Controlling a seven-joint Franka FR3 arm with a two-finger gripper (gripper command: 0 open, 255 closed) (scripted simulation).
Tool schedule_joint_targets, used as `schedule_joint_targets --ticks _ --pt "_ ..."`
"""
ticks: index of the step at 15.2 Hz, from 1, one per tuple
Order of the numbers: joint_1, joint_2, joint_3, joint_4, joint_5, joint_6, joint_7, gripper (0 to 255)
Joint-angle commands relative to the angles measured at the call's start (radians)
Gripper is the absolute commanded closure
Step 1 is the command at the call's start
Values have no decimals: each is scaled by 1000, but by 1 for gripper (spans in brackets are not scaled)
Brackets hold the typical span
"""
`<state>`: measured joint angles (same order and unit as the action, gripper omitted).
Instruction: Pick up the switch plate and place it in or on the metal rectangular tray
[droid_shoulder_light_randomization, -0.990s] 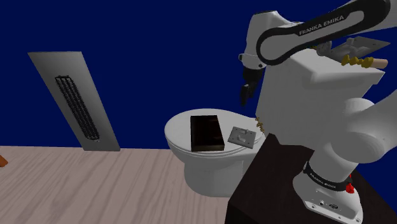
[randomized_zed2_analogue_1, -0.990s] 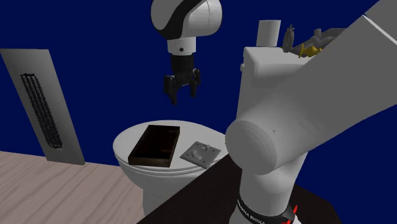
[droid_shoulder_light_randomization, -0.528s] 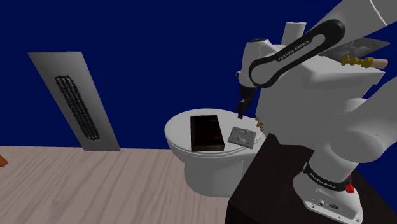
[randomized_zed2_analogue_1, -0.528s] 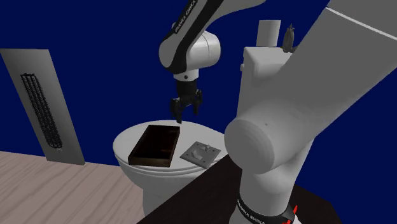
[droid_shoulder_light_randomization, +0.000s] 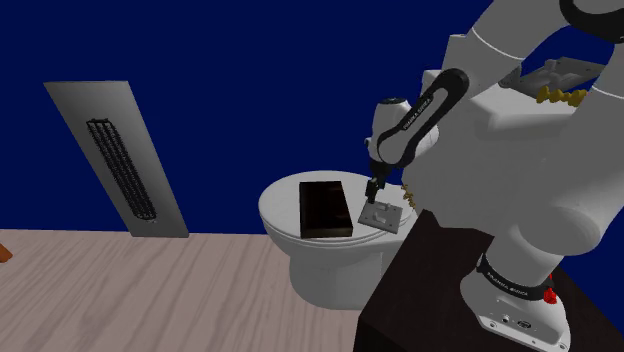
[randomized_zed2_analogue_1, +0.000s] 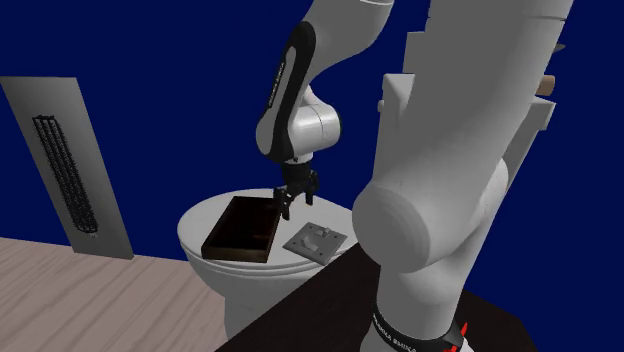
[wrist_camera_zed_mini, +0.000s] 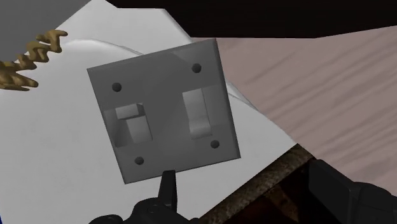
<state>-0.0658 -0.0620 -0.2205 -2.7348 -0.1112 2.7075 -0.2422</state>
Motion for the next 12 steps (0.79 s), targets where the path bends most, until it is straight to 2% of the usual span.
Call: schedule_joint_targets --ticks 1,5,12 --pt "-2 94 -9 16 29 79 -35 0" --pt "-32 268 18 69 120 197 -118 0" --pt "-79 396 73 99 172 294 -157 0"
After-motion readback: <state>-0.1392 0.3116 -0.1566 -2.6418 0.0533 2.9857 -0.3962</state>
